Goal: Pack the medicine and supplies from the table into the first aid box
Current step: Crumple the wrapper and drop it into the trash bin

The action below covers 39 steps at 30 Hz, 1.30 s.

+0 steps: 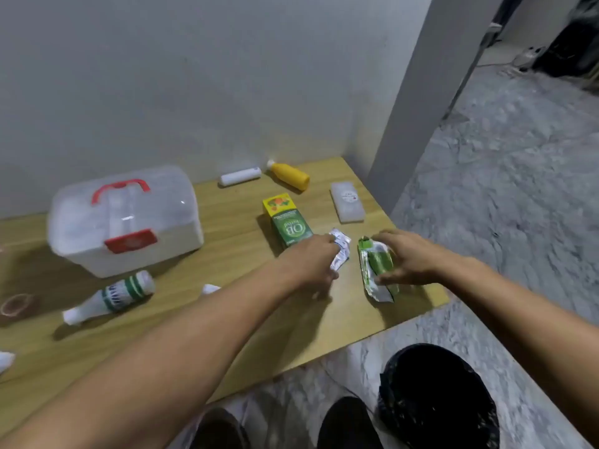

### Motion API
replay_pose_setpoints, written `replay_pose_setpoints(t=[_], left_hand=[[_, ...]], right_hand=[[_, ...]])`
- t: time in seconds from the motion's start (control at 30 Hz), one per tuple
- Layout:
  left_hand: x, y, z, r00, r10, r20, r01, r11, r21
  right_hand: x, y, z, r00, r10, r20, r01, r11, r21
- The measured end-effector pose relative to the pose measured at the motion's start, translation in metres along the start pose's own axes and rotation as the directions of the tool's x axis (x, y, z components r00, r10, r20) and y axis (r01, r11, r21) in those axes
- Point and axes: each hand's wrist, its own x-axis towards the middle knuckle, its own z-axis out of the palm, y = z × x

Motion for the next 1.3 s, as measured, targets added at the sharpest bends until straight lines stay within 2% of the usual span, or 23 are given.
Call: replay_pose_setpoints(t=[0.1, 0.27, 0.47, 0.57, 0.67, 0.73, 0.83, 1.0, 1.07, 1.13, 1.3], left_hand=[[0.011, 0.001, 0.022, 0.999, 0.012, -0.036, -0.008, 0.996, 0.089], [0.011, 0.008, 0.051, 0.987, -0.074, -0.142, 0.078, 0.996, 0.029], [-0.007, 0.043, 0.066, 0.972, -0.163, -0.171, 0.156, 0.986, -0.051], [-0.010, 0.058, 0.071, 0.974, -0.190, -0.124, 0.184, 0.981, -0.057], [-0.008, 0.077, 0.076, 0.977, -0.192, -0.090, 0.198, 0.978, 0.067], [-0.005, 0.089, 0.078, 0.978, -0.180, -0.100, 0.193, 0.973, 0.130], [0.002, 0.103, 0.081, 0.987, -0.133, -0.094, 0.148, 0.973, 0.178], [0.016, 0.132, 0.086, 0.985, 0.036, -0.171, -0.021, 0.996, 0.090], [0.019, 0.149, 0.085, 0.976, 0.012, -0.219, -0.020, 0.999, -0.037], [0.026, 0.164, 0.090, 0.962, 0.008, -0.274, -0.034, 0.995, -0.091], [0.046, 0.205, 0.114, 0.892, 0.189, -0.410, -0.239, 0.968, -0.074]], right_hand=[[0.006, 0.015, 0.024, 1.000, -0.001, -0.031, 0.000, 1.000, -0.007], [-0.001, 0.034, 0.064, 0.984, 0.033, -0.177, -0.024, 0.998, 0.054], [-0.045, 0.048, 0.087, 0.917, 0.266, -0.298, -0.141, 0.913, 0.381], [-0.064, 0.056, 0.092, 0.894, 0.367, -0.257, -0.151, 0.787, 0.598], [-0.070, 0.069, 0.102, 0.875, 0.452, -0.173, -0.133, 0.569, 0.811], [-0.071, 0.078, 0.105, 0.832, 0.522, -0.189, -0.092, 0.466, 0.880], [-0.073, 0.091, 0.109, 0.810, 0.557, -0.181, -0.041, 0.362, 0.931], [-0.078, 0.123, 0.116, 0.774, 0.600, -0.202, 0.022, 0.293, 0.956], [-0.084, 0.137, 0.121, 0.768, 0.605, -0.208, 0.038, 0.282, 0.959], [-0.093, 0.153, 0.129, 0.758, 0.621, -0.201, 0.034, 0.270, 0.962], [-0.127, 0.192, 0.156, 0.681, 0.712, -0.172, -0.045, 0.275, 0.961]])
